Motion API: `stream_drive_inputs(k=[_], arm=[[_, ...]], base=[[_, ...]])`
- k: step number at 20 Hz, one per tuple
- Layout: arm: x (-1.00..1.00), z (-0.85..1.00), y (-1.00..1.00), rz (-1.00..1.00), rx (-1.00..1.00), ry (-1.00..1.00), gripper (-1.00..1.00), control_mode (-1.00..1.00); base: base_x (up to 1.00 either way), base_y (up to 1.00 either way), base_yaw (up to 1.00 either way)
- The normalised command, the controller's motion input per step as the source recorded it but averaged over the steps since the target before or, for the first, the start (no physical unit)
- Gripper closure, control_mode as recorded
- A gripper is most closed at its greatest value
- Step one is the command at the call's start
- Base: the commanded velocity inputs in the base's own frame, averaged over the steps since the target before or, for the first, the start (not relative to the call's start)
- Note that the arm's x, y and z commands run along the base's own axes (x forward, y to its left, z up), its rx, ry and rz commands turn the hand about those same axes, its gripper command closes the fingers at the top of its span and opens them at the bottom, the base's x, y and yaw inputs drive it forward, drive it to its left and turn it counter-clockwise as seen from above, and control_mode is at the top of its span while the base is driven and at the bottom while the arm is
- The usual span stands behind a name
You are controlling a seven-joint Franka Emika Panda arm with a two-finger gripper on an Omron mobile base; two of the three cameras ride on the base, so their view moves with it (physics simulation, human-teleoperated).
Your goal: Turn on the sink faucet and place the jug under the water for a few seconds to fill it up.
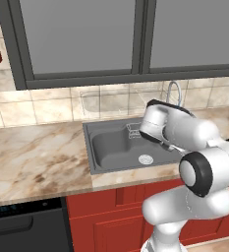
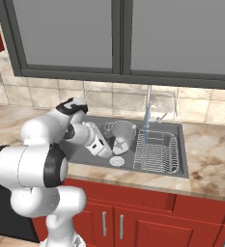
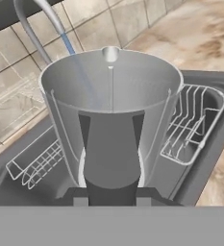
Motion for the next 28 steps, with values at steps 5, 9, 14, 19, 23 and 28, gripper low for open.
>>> stream_drive_inputs(k=[5,9,14,19,23,28], arm=[[0.23,0.05,0.00,0.00,0.00,0.09,1.00,-1.00],[0.22,0.11,0.00,0.00,0.01,0.07,1.00,-1.00],[0.18,0.16,-0.01,0.00,0.02,0.06,1.00,-1.00],[0.00,0.17,-0.03,0.00,0.02,0.01,1.00,-1.00],[0.00,0.13,-0.01,-0.01,0.01,0.00,1.00,-1.00],[0.00,0.09,-0.02,-0.02,0.00,0.00,1.00,-1.00]], base=[[0.00,0.00,0.00],[0.00,0.00,0.00],[0.00,0.00,0.00],[0.00,0.00,0.00],[0.00,0.00,0.00],[0.00,0.00,0.00]])
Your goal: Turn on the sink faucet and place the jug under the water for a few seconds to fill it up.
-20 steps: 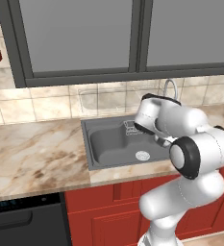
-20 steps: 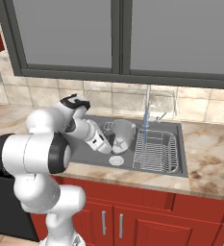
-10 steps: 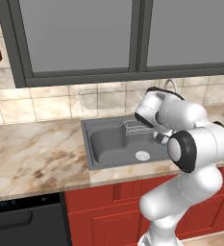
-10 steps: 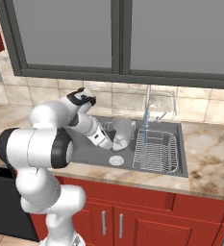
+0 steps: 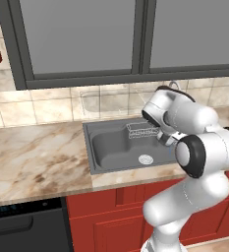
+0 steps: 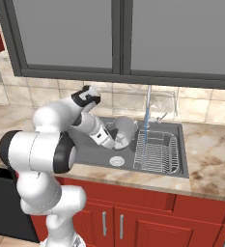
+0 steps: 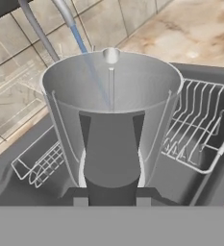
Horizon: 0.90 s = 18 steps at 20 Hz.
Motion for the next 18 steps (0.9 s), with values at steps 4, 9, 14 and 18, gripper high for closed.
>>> stream_drive_inputs(k=[4,9,14,18], arm=[[0.01,0.02,-0.03,-0.02,0.00,0.00,1.00,-1.00],[0.17,0.02,-0.04,-0.03,0.00,0.03,1.00,-1.00],[0.22,0.02,-0.06,-0.02,0.00,0.05,1.00,-1.00],[0.20,0.05,-0.10,-0.02,0.01,0.05,1.00,-1.00]], base=[[0.00,0.00,0.00],[0.00,0.00,0.00],[0.00,0.00,0.00],[0.00,0.00,0.00]])
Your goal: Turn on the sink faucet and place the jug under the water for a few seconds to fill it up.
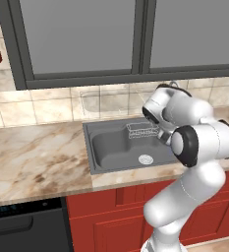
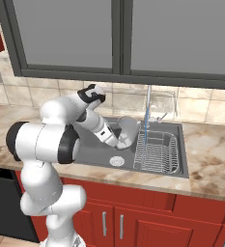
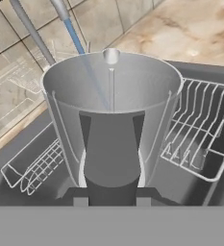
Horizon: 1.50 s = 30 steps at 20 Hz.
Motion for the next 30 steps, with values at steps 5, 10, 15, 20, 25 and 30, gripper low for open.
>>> stream_drive_inputs(k=[5,10,15,20,25,30], arm=[[0.18,0.07,-0.12,-0.01,0.02,0.04,1.00,-1.00],[0.19,0.04,-0.15,0.00,0.01,0.03,1.00,-1.00],[0.28,0.00,-0.11,0.00,0.00,0.03,1.00,-1.00],[0.29,0.00,-0.13,0.00,0.00,0.03,1.00,-1.00],[0.29,0.00,-0.14,0.00,0.00,0.03,1.00,-1.00],[0.24,0.00,-0.11,0.00,0.00,0.04,1.00,-1.00]], base=[[0.00,0.00,0.00],[0.00,0.00,0.00],[0.00,0.00,0.00],[0.00,0.00,0.00],[0.00,0.00,0.00],[0.00,0.00,0.00]])
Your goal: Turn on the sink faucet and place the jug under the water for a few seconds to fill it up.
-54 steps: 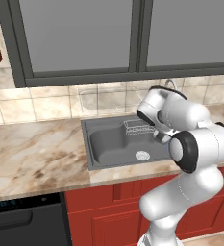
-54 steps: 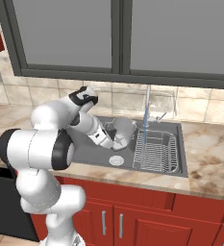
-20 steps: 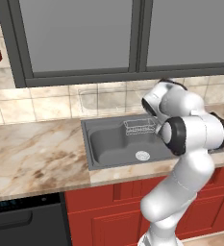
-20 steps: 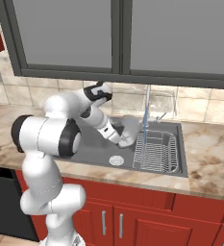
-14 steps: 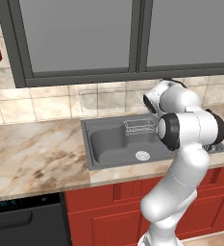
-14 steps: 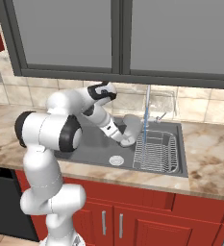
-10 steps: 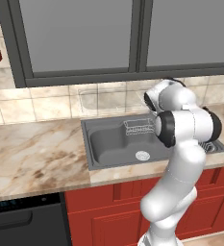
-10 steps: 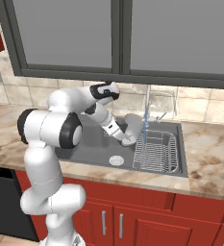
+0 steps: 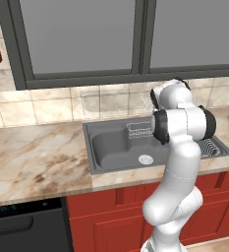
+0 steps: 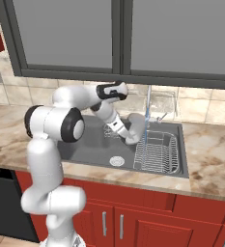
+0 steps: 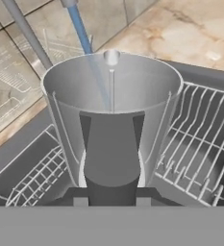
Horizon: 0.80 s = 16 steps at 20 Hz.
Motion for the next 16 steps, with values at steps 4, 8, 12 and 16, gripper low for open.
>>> stream_drive_inputs(k=[4,8,12,16], arm=[[0.25,0.00,-0.08,0.00,0.00,0.04,1.00,-1.00],[0.37,0.00,-0.01,0.00,0.00,0.04,1.00,-1.00],[0.44,0.00,-0.01,0.00,0.00,0.04,1.00,-1.00],[0.39,0.00,-0.04,0.00,0.00,0.04,1.00,-1.00]], base=[[0.00,0.00,0.00],[0.00,0.00,0.00],[0.00,0.00,0.00],[0.00,0.00,0.00]])
